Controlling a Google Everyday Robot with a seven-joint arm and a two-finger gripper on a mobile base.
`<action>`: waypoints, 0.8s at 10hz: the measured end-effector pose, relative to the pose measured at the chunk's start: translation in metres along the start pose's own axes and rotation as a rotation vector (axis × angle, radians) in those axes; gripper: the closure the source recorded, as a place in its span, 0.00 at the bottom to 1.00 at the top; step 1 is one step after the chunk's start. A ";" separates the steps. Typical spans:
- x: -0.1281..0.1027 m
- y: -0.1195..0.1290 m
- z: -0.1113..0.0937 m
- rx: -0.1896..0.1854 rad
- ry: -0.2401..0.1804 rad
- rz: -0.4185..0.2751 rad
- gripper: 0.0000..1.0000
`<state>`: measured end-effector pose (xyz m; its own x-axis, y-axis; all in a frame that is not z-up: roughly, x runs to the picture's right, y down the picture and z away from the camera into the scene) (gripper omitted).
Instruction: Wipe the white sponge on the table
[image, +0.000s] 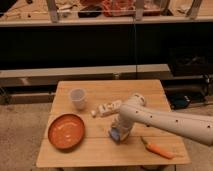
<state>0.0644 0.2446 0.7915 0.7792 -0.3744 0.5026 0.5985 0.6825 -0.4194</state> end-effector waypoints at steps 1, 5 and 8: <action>-0.007 -0.007 0.002 -0.005 0.005 -0.010 0.46; -0.031 -0.032 0.011 -0.022 0.004 -0.060 0.46; -0.059 -0.043 0.021 -0.048 0.001 -0.128 0.46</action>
<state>-0.0116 0.2508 0.7958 0.6958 -0.4570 0.5540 0.7015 0.5981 -0.3876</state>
